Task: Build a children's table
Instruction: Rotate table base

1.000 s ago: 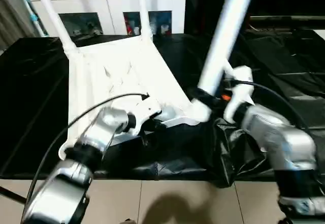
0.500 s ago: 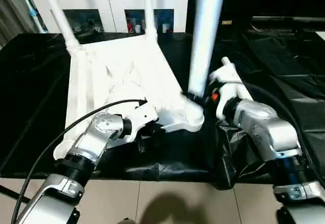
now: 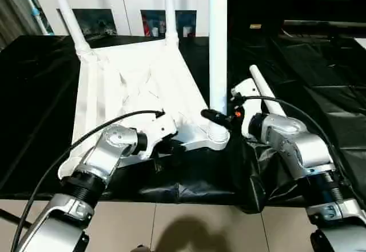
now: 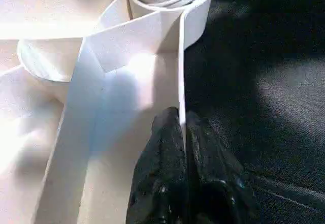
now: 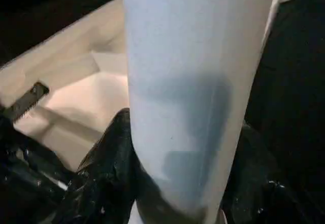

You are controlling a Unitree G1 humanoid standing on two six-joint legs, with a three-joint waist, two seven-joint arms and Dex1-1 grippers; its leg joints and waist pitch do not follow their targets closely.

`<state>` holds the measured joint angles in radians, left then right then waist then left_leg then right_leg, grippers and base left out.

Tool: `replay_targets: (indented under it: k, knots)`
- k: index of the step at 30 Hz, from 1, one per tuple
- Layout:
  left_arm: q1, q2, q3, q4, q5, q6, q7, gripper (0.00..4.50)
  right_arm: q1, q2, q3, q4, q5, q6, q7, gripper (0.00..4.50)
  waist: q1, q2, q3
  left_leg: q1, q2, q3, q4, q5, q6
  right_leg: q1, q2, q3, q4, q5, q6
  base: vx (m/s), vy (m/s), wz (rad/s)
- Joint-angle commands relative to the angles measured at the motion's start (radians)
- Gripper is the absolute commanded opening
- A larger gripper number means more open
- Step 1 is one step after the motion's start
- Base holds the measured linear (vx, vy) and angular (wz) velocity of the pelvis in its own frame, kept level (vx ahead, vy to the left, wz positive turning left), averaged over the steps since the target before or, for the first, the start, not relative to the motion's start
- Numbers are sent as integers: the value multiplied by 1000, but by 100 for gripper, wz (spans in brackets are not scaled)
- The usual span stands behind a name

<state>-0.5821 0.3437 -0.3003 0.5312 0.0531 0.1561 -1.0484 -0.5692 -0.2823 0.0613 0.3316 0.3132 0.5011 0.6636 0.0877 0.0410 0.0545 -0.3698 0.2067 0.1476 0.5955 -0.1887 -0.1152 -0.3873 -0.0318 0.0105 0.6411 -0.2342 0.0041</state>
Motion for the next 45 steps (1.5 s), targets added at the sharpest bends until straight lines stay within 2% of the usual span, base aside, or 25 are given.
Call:
replay_targets:
  k: [1, 2, 8, 9, 11, 12, 13, 14, 16, 18, 20, 22, 24, 25, 29, 31, 32, 33, 35, 36, 37, 39, 45]
  knots:
    - [2, -4, -16, -7, -9, 15, -25, 0, -8, 16, -44, 29, 43, 2, 7, 186, 2, -11, -75, 2, 1, 11, -54, -33, 17, 62, -65, 24, -56, 215, -226, 0, 0, 0]
    - [2, -4, -16, -7, -9, 15, -25, 0, -8, 16, -44, 29, 43, 2, 7, 186, 3, -7, -76, 3, 1, 10, -53, -30, 16, 63, -65, 23, -55, 220, -228, 0, 0, 0]
    - [-9, -13, -8, 4, -16, 22, -22, 0, 79, 32, -93, 44, 79, -45, 34, 186, 5, -4, -79, 1, 1, 11, -50, -22, 25, 65, -64, 22, -52, 283, -238, 0, 0, 0]
    - [-11, -14, -7, 7, -16, 21, -20, 0, 96, 38, -96, 43, 80, -58, 35, 186, 7, 0, -79, 1, 1, 9, -50, -26, 24, 65, -65, 21, -52, 282, -238, 0, 0, 0]
    - [-13, -14, -6, 9, -16, 19, -19, 0, 105, 40, -98, 43, 80, -66, 35, 186, 5, -2, -79, 3, 0, 9, -51, -37, 23, 65, -64, 20, -54, 268, -241, 0, 0, 0]
    - [-15, -15, -5, 13, -16, 17, -17, 0, 121, 48, -101, 44, 79, -85, 34, 186, 5, -3, -78, 2, 0, 9, -52, -38, 23, 66, -64, 20, -55, 262, -241, 0, 0, 0]
    - [-18, -16, -2, 18, -16, 15, -12, 0, 147, 61, -107, 51, 72, -132, 24, 186, 6, 5, -77, 4, 3, 8, -53, -58, 18, 63, -67, 19, -58, 227, -240, 0, 0, 0]
    - [-18, -16, -2, 18, -16, 15, -12, 0, 147, 61, -107, 51, 72, -132, 24, 186, 6, 3, -77, 4, 3, 9, -53, -61, 18, 62, -68, 20, -59, 223, -240, 0, 0, 0]
    - [-21, -17, 1, 23, -15, 13, -6, 0, 181, 82, -112, 60, 53, -216, 4, 186, 5, 6, -75, 4, 3, 8, -56, -75, 15, 61, -68, 20, -61, 198, -239, 0, 0, 0]
    - [-21, -17, 2, 24, -14, 12, -4, 0, 190, 86, -110, 60, 46, -238, 2, 186, 4, 5, -75, 4, 3, 8, -57, -82, 14, 61, -68, 20, -63, 183, -237, 0, 0, 0]
    - [-22, -18, 8, 25, -13, 11, 2, 0, 221, 109, -102, 56, 22, -324, -6, 186, 4, 5, -73, 5, 4, 8, -58, -96, 12, 58, -69, 20, -66, 155, -236, 0, 0, 0]
    - [-22, -16, 10, 25, -14, 11, 2, 0, 228, 116, -101, 53, 18, -341, -9, 186, 3, 2, -73, 4, 3, 8, -59, -99, 14, 59, -68, 20, -67, 141, -232, 0, 0, 0]
    - [-21, -14, 13, 25, -14, 11, 5, 0, 237, 122, -94, 54, 9, -364, -10, 186, 3, 5, -73, 4, 4, 7, -60, -95, 16, 57, -69, 20, -67, 140, -230, 0, 0, 0]
    - [-20, -12, 13, 25, -14, 11, 4, 0, 240, 119, -84, 58, -2, -374, -8, 186, 2, 2, -72, 4, 4, 7, -61, -97, 18, 58, -68, 20, -68, 137, -228, 0, 0, 0]
    - [-20, -3, 11, 25, -11, 6, 2, 0, 241, 105, -50, 63, -36, -390, 6, 186, 2, 2, -71, 4, 3, 7, -61, -96, 20, 57, -68, 21, -68, 132, -224, 0, 0, 0]
    - [-20, 6, 9, 25, -6, 0, 0, 0, 236, 86, -11, 58, -63, -386, 30, 186, 1, -2, -71, 3, 3, 8, -62, -94, 23, 58, -68, 21, -69, 123, -221, 0, 0, 0]
    - [-20, 6, 9, 25, -6, 0, 0, 0, 236, 86, -11, 58, -63, -386, 30, 186, 0, -5, -70, 3, 3, 8, -62, -96, 24, 57, -68, 21, -70, 119, -220, 0, 0, 0]
    - [-19, 8, 9, 25, -5, -2, -1, 0, 233, 78, 5, 56, -70, -380, 43, 186, 0, -3, -70, 3, 3, 8, -62, -96, 25, 57, -68, 21, -69, 117, -219, 0, 0, 0]
    - [-18, 14, 6, 26, 1, -7, -2, 0, 221, 56, 46, 46, -88, -352, 91, 186, -2, -8, -70, 1, 2, 8, -61, -88, 29, 59, -67, 22, -69, 125, -215, 0, 0, 0]
    - [-18, 14, 6, 26, 1, -7, -2, 0, 221, 56, 46, 46, -88, -352, 91, 186, -2, -6, -70, 2, 1, 8, -61, -85, 30, 58, -67, 21, -69, 124, -213, 0, 0, 0]
    - [-14, 19, 1, 25, 5, -10, -6, 0, 213, 39, 77, 37, -98, -327, 129, 186, -3, -11, -69, 2, 2, 10, -60, -87, 33, 58, -67, 22, -70, 121, -213, 0, 0, 0]
    - [-10, 24, -5, 21, 9, -9, -12, 0, 205, 25, 99, 35, -104, -305, 155, 186, -1, -12, -69, 3, 3, 9, -62, -90, 34, 57, -68, 22, -71, 101, -211, 0, 0, 0]
    - [4, 41, -17, -6, 5, 3, -47, 0, 208, 6, 124, 44, -100, -266, 193, 186, -2, -12, -68, 6, 7, 8, -67, -124, 21, 52, -69, 22, -74, 76, -212, 0, 0, 0]
